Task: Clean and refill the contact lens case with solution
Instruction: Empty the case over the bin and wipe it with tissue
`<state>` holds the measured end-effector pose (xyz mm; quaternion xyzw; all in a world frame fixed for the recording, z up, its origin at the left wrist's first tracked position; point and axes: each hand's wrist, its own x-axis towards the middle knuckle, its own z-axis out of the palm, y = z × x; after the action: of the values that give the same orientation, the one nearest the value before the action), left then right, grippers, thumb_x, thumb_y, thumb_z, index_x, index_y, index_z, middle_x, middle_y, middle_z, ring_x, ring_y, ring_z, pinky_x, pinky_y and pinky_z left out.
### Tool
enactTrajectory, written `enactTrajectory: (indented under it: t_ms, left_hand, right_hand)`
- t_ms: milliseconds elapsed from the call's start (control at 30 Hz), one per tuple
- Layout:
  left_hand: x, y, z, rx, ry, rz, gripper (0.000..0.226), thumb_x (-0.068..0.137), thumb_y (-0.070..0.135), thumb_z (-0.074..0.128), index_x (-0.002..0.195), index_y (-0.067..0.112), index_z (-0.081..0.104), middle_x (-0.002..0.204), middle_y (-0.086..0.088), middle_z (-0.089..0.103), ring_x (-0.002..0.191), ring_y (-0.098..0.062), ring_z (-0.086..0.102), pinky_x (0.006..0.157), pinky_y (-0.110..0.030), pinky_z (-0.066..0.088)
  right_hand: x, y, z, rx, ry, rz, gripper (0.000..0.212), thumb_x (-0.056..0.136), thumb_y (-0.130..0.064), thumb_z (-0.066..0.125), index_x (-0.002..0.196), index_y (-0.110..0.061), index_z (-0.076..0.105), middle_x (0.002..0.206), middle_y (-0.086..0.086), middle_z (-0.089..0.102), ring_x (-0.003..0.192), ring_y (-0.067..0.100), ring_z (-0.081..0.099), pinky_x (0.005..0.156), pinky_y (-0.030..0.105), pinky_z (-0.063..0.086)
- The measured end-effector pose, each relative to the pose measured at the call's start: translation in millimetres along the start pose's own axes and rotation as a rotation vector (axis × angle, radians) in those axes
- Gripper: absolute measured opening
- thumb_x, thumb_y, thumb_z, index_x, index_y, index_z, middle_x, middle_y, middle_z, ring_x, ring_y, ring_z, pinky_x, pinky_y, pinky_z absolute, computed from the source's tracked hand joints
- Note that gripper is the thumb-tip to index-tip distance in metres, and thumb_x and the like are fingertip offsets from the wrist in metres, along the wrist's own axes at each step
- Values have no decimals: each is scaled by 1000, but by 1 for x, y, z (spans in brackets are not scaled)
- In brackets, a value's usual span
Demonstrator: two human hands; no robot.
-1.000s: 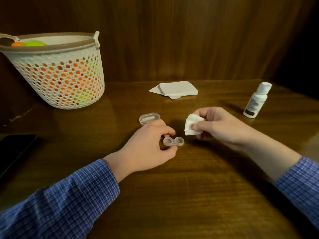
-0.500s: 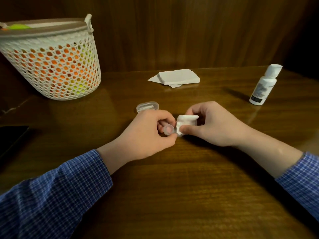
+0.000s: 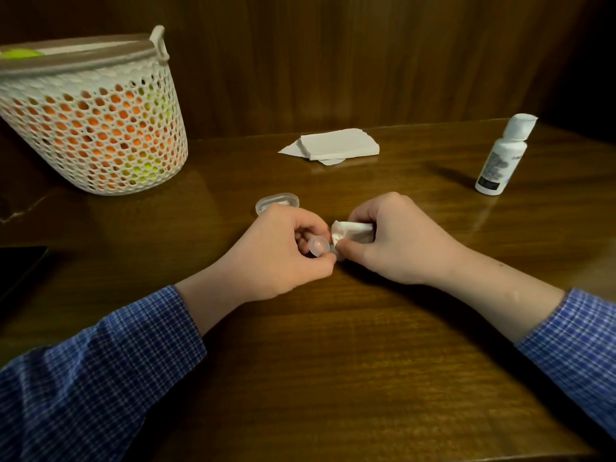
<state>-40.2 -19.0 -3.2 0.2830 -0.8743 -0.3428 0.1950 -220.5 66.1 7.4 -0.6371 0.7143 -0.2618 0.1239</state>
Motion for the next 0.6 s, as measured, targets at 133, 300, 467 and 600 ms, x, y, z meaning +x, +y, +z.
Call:
enactTrajectory:
  t_ms: [133,300,467,600]
  left_hand:
    - [-2,4,-4,-98,-3,-1,14,87,18,80,99,25,77,83,6,71,65,1,61,54,-12,46]
    - [4,16,-21,-681,-67,-326,32,100,28,57,118,4,71,98,-18,73,71,-14,64,58,-24,51]
    - [1,14,-24,-938,-309,-363,47,82,24,71,125,4,67,98,-16,75,75,-13,68,62,-22,56]
    - [1,10,-19,-1024,-285,-354,43,87,9,67,129,5,67,103,-14,75,87,-16,74,72,-26,61]
  right_hand:
    - [-4,2,-7,127,-3,-37,10,88,-32,77,82,-23,76,71,-2,70,65,12,62,47,19,45]
    - [-11,1,-18,248,131,-205,5,90,-26,76,88,-23,78,78,-6,72,74,11,65,60,24,51]
    - [-15,-5,-19,280,123,-227,3,87,-26,78,87,-23,77,81,-10,73,80,7,67,68,18,53]
    - [-13,-7,-20,317,151,-147,11,84,-29,80,79,-20,76,77,-6,73,75,8,66,63,17,52]
